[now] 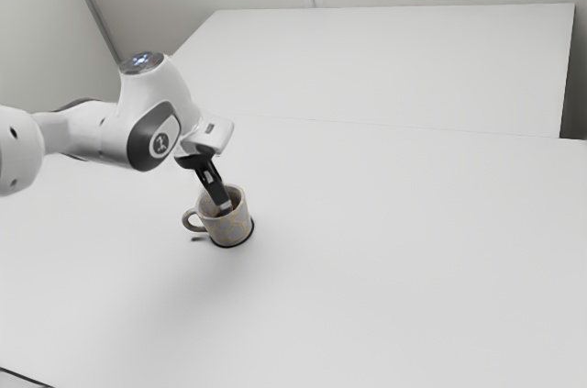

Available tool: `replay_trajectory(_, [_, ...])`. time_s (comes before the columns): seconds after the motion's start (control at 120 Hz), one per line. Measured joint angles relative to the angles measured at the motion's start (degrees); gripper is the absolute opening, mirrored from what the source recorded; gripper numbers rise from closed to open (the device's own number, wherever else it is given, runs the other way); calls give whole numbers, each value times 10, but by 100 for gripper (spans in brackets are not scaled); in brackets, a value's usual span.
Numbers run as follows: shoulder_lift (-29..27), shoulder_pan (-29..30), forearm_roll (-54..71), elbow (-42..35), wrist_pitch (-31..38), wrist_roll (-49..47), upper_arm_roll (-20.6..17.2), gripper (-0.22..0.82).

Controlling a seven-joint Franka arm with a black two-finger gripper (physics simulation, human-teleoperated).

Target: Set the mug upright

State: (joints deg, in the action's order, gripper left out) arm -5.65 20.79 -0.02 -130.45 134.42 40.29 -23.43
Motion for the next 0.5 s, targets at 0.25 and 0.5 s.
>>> replay_trajectory(0.25, [16, -5, -8, 180, -160, -126, -3, 59])
replay_trajectory(0.5, [63, -192, -6, 361, -319, -220, 165, 60])
